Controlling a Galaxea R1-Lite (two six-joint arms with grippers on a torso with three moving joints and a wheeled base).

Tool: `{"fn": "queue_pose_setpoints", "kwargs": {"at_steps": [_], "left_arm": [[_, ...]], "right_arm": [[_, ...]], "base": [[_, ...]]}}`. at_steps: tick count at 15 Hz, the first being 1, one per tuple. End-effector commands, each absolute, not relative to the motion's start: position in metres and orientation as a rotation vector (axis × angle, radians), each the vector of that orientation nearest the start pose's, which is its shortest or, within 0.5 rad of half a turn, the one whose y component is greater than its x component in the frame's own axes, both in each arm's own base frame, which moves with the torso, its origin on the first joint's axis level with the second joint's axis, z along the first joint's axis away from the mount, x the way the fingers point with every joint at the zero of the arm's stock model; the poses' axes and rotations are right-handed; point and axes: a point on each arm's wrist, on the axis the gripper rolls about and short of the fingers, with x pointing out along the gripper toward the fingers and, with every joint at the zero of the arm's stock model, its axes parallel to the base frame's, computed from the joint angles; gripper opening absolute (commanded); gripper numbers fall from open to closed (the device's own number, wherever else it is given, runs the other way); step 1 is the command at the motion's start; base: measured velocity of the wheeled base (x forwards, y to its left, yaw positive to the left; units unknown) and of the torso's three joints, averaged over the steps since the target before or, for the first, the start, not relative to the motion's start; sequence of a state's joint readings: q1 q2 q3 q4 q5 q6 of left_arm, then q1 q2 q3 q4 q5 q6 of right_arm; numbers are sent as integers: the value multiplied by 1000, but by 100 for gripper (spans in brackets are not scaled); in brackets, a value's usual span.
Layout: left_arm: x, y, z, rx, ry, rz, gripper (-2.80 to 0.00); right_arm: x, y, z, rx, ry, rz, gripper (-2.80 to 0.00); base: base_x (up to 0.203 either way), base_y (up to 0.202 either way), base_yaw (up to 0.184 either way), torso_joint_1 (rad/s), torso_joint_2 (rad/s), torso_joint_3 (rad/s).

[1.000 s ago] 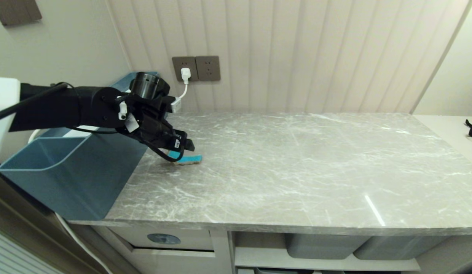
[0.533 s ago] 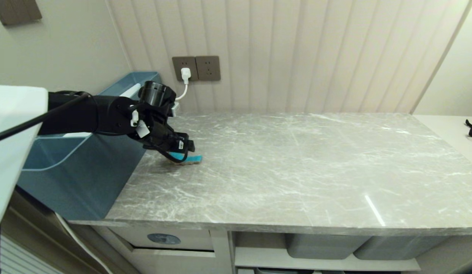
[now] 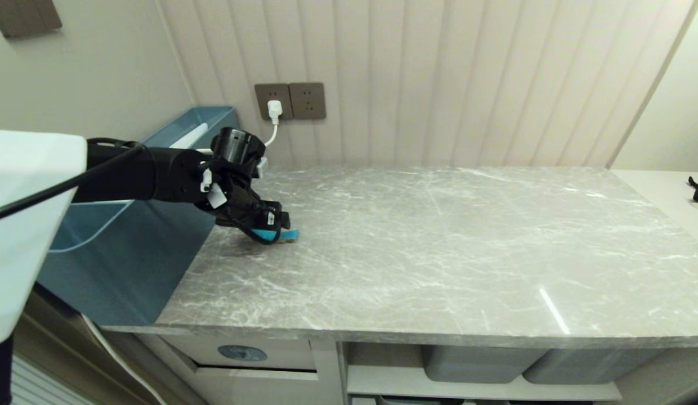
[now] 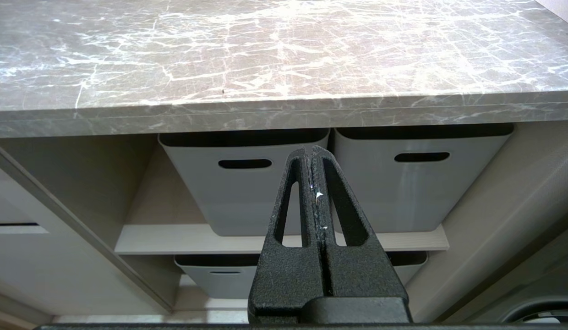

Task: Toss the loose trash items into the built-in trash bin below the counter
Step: Pick up the garbage

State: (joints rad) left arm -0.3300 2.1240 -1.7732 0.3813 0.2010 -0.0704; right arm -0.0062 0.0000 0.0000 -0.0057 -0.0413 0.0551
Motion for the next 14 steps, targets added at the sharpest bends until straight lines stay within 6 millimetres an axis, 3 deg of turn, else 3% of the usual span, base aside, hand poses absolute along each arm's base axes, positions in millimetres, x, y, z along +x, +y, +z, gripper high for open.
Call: {"fn": "queue_pose_setpoints", "kwargs": {"at_steps": [1,14], "left_arm": [[402,-133,197,118,714,-93,-280],[398,-142,198,79,709,-100,-280]], "right_arm": [[-23,-1,76,55,-6,-47,-280],[-23,-1,76,55,-6,-47,-280]], "base": [[0,0,0,0,0,0],[0,0,0,0,0,0]]}}
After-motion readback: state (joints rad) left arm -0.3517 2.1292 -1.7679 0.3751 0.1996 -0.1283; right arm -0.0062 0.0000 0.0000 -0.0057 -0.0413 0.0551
